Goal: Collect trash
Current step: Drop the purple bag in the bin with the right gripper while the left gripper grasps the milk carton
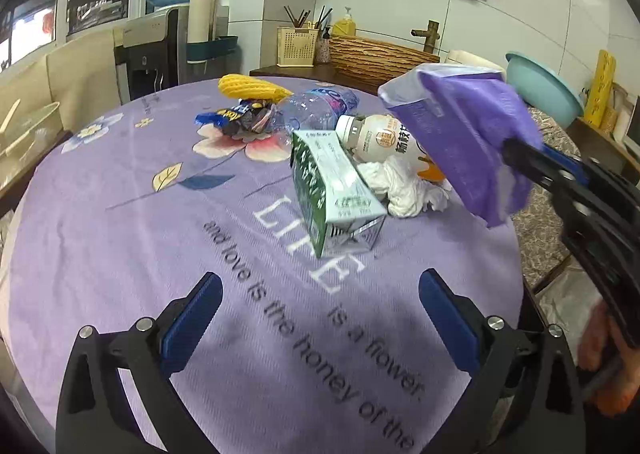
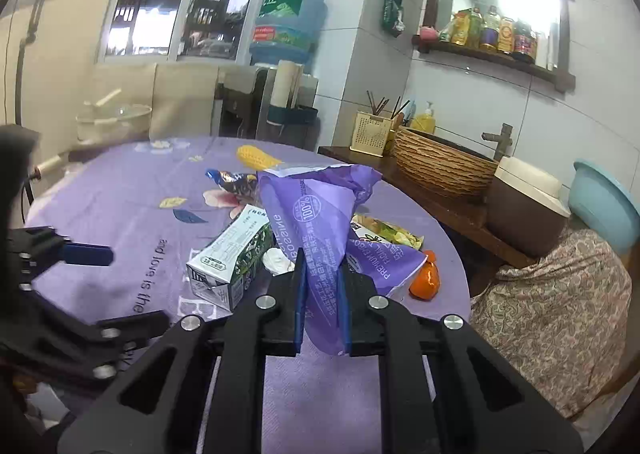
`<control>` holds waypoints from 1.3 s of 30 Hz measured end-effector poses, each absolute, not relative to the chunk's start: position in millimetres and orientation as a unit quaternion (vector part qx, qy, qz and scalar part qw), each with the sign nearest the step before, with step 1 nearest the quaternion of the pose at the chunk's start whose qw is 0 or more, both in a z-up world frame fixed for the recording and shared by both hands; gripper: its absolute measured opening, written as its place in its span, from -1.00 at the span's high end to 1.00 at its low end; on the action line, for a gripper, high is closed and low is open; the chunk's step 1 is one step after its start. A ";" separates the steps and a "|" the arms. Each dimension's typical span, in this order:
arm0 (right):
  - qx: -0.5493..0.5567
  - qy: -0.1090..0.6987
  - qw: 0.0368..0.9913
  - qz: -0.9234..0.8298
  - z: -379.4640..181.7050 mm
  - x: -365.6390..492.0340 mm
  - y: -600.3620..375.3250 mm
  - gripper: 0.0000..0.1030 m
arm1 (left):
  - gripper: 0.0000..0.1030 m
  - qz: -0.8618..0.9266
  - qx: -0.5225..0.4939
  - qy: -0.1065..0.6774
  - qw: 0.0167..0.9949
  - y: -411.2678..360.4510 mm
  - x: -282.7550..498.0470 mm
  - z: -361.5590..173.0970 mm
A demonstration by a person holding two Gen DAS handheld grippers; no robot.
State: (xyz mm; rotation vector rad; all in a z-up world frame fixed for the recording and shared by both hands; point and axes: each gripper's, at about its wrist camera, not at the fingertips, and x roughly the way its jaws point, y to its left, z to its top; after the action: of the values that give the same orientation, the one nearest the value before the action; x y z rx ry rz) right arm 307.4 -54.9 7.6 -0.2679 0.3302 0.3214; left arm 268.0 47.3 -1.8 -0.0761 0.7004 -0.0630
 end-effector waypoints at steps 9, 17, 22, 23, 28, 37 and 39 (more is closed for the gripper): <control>-0.112 0.158 0.970 0.146 17.1 276.5 -79.4 0.73 | -0.53 -0.016 -0.018 0.382 0.924 22.1 325.4 -4.5; -0.086 0.161 0.974 0.137 18.4 253.2 -107.5 0.73 | -0.05 0.000 -0.047 0.397 0.917 25.5 338.7 -14.3; -0.069 0.165 0.975 0.133 13.9 243.7 -121.5 0.73 | -0.02 -0.009 -0.056 0.383 0.922 31.5 330.7 -15.4; -0.063 0.166 0.975 0.132 12.9 242.1 -125.2 0.73 | -0.01 -0.010 -0.064 0.379 0.923 34.7 327.1 -14.4; -0.040 0.170 0.977 0.126 7.4 235.5 -140.5 0.73 | 0.01 -0.006 -0.067 0.354 0.933 46.5 297.8 -6.9; -0.006 0.186 0.980 0.078 -10.1 215.8 -186.8 0.73 | 0.04 -0.024 -0.078 0.303 0.950 48.9 237.3 15.9; 0.000 0.194 0.979 0.063 -15.7 212.9 -200.6 0.73 | 0.04 -0.032 -0.081 0.291 0.953 46.9 230.4 23.3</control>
State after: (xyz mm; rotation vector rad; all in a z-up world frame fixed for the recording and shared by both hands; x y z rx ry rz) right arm 212.9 -200.6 -15.7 -0.0002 0.3904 0.1265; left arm 230.4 46.9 23.3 -0.1646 0.5910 -0.0652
